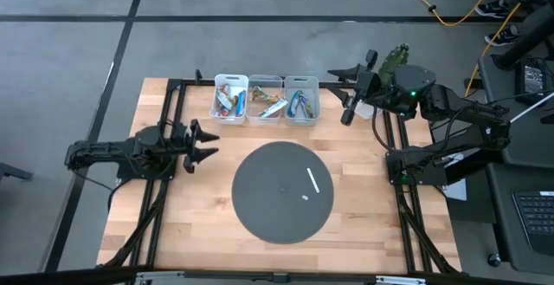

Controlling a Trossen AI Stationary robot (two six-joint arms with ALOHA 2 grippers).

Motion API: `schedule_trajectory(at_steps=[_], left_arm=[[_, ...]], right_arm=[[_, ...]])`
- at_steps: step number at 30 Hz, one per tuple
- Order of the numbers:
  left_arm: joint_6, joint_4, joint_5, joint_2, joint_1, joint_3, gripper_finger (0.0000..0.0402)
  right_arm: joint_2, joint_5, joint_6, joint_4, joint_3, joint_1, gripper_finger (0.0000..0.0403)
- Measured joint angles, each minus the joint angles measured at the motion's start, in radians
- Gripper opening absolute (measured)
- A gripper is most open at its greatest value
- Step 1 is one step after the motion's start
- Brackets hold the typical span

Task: Pick and place Granola Bars by type
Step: Return to Home Position

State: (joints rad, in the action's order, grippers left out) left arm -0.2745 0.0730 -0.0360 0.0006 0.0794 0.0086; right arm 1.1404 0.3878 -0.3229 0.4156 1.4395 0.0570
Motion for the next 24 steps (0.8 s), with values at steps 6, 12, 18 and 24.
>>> schedule_trajectory(at_steps=[6, 12, 18, 24], left_arm=[[0.000, 0.001, 0.008, 0.000, -0.085, 0.000, 0.0217], [0.000, 0.001, 0.008, 0.004, -0.088, 0.000, 0.0215], [0.000, 0.000, 0.008, 0.008, -0.088, 0.000, 0.0219], [0.085, -0.037, 0.011, 0.008, -0.088, 0.000, 0.0215]], right_arm=[[0.000, 0.000, 0.004, 0.000, 0.000, -0.001, 0.0164], [0.000, 0.000, 0.008, 0.000, 0.000, -0.001, 0.0164], [0.000, 0.000, 0.046, 0.000, 0.000, -0.001, 0.0164], [0.000, 0.000, 0.036, 0.000, 0.000, -0.001, 0.0164]])
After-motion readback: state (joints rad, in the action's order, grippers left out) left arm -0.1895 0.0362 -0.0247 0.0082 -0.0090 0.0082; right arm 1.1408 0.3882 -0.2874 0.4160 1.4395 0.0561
